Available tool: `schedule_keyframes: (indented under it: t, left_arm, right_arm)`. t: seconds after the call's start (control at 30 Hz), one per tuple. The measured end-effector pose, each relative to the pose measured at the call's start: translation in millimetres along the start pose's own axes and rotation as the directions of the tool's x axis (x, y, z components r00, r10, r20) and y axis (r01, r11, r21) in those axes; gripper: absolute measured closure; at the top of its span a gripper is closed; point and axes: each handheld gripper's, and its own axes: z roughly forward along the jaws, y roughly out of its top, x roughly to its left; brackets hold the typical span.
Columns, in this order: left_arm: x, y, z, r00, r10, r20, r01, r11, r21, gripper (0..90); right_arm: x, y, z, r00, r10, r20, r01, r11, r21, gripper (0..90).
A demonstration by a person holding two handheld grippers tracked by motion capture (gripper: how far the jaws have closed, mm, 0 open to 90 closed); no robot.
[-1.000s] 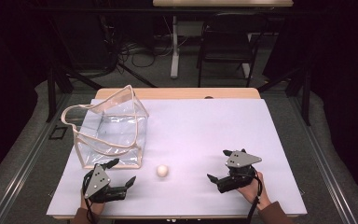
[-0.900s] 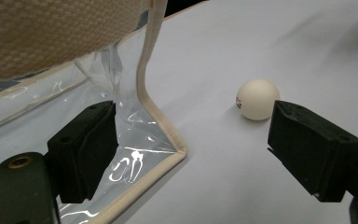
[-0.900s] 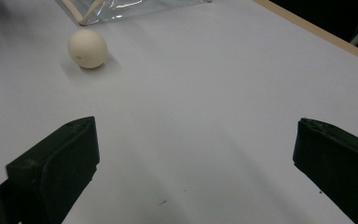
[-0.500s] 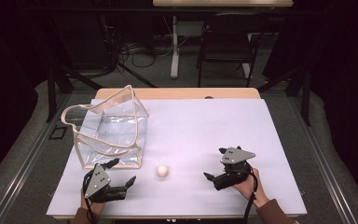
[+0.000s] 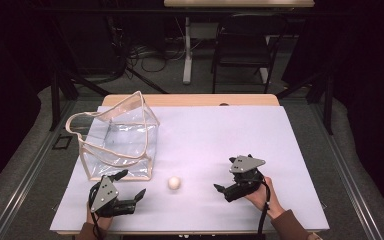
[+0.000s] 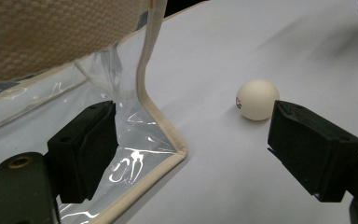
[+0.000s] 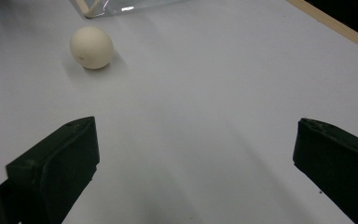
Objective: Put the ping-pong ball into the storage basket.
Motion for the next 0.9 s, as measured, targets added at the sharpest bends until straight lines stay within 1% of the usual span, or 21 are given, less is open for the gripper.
schedule_keyframes:
  t: [0.47,0.63,0.7,0.9]
  left_arm:
    - [0.2,0.0,-0.1,1.0000,0.001,0.001,-0.001,1.0000,-0.004,15.9]
    - [0.0,0.1,-0.1,1.0000,0.001,0.001,-0.001,1.0000,-0.002,15.9]
    - [0.0,0.1,-0.1,1.0000,0.002,0.001,-0.002,1.0000,-0.003,15.9]
    - [0.1,0.2,-0.2,1.0000,0.005,0.002,-0.005,1.0000,-0.003,15.9]
  right_arm:
    - [-0.7,10.8,16.4,0.9994,-0.010,-0.034,0.011,1.000,0.029,0.0]
    - [-0.9,13.5,20.0,0.9991,-0.010,-0.041,0.011,1.000,0.027,0.0]
    - [-0.6,16.1,22.5,0.9987,-0.018,-0.048,0.019,0.999,0.031,0.0]
    - [0.6,19.2,27.1,0.9981,-0.020,-0.058,0.022,0.999,0.037,0.0]
